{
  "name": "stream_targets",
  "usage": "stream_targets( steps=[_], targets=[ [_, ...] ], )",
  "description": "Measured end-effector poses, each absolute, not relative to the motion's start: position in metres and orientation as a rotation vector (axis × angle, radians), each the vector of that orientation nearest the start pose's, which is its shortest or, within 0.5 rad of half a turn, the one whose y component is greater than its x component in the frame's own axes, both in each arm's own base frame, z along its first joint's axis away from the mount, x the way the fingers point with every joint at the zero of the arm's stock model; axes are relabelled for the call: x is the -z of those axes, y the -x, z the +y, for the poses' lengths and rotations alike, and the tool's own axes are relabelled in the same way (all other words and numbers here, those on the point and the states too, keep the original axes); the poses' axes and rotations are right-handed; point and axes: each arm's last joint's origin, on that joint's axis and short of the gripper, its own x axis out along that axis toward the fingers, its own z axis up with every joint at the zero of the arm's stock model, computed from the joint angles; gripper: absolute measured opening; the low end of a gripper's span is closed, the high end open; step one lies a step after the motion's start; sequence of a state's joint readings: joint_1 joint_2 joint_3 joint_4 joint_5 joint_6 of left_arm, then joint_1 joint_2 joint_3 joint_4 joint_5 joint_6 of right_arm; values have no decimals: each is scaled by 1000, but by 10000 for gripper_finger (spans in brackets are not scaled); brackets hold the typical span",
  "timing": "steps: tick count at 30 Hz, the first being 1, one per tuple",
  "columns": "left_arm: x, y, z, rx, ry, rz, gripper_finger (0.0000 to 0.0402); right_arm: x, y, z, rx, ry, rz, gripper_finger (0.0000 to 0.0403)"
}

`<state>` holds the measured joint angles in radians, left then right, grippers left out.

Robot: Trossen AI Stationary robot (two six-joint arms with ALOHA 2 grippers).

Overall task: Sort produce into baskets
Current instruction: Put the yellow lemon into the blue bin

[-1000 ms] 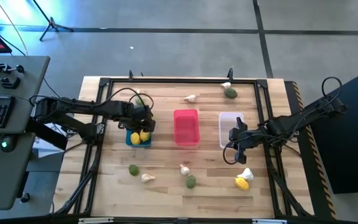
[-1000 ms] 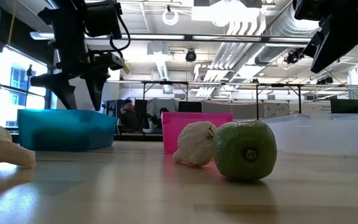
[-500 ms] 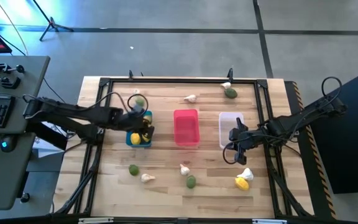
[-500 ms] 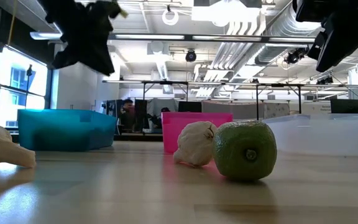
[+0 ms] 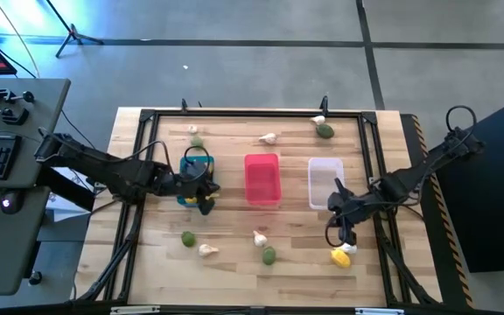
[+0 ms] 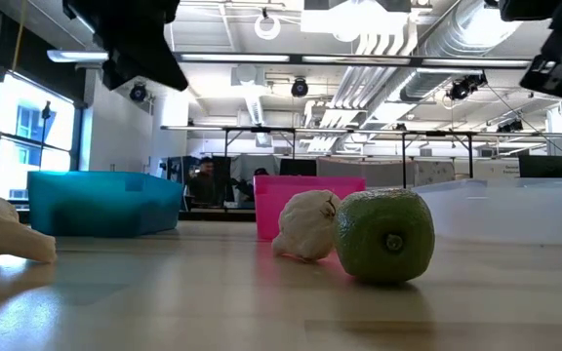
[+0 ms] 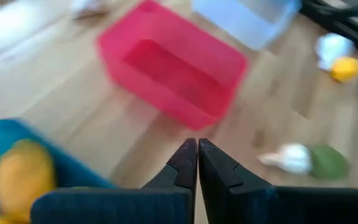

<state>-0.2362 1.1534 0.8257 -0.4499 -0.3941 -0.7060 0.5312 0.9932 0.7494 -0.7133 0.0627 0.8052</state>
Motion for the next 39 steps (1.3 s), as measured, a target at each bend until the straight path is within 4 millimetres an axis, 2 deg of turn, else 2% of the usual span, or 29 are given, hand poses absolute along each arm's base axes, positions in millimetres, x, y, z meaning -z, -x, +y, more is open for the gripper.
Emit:
stream_targets(
  steps=[4, 11, 18, 28, 32, 39],
  targets=[
    [-256, -233, -45, -264, 416, 628, 0, -245, -155, 99, -25, -538, 1051, 0],
    [-240, -236, -47, -115, 480, 508, 0, -248, -153, 119, -34, -585, 1127, 0],
    [-225, -232, -48, -110, 481, 492, 0, -246, -160, 144, -30, -606, 1303, 0],
    [-225, -232, -48, -114, 481, 492, 0, -232, -167, 162, -30, -665, 1483, 7],
    [-225, -232, -48, -118, 514, 492, 0, -224, -170, 166, -19, -656, 1527, 50],
    [-225, -232, -48, -122, 535, 492, 0, -206, -176, 172, 29, -589, 1580, 179]
  ],
)
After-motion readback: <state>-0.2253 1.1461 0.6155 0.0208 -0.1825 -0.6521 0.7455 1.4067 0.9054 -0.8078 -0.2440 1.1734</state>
